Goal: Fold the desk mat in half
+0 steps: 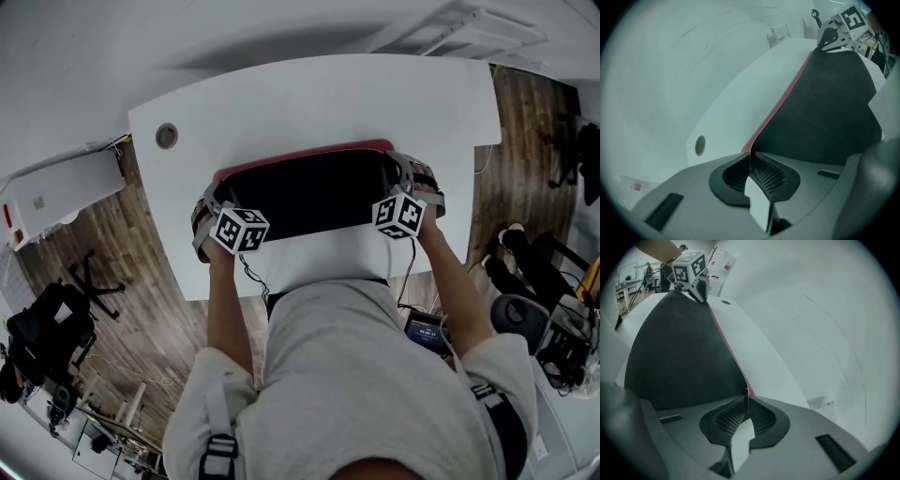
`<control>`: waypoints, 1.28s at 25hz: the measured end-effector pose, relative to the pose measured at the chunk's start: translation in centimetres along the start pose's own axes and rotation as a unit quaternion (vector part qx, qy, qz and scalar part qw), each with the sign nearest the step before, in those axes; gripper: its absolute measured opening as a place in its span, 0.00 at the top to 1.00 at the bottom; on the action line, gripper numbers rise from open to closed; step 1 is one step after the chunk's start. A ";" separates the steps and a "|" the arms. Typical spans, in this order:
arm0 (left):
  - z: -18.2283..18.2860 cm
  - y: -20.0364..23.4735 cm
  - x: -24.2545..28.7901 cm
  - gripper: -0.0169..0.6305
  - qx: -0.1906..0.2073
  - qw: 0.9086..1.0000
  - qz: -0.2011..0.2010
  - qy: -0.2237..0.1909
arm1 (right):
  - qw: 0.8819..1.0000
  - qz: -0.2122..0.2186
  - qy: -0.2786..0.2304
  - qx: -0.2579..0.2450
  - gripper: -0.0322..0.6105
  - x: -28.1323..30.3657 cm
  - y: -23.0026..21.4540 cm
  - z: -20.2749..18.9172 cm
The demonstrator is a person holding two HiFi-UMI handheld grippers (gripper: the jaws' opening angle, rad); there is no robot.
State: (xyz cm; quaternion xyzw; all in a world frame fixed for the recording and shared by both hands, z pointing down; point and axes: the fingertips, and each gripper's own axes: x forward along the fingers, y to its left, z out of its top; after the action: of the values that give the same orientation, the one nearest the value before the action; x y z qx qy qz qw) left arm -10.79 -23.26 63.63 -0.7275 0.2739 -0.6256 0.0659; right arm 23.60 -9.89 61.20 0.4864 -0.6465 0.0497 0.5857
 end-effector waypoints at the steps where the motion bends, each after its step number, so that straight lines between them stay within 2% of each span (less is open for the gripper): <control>1: 0.1 0.1 0.0 0.91 0.000 1.000 0.001 0.000 | 1.000 -0.001 0.000 0.000 0.87 0.0 -0.1 0.0; 32: 1.1 0.9 0.7 0.91 -0.015 1.000 -0.001 -0.009 | 1.000 -0.005 0.006 0.013 0.86 1.1 -1.2 0.1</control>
State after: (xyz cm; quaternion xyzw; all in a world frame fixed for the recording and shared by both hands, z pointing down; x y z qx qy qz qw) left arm -9.94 -24.59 63.59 -0.7340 0.2821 -0.6152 0.0564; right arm 24.54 -11.26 61.44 0.4971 -0.6395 0.0585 0.5835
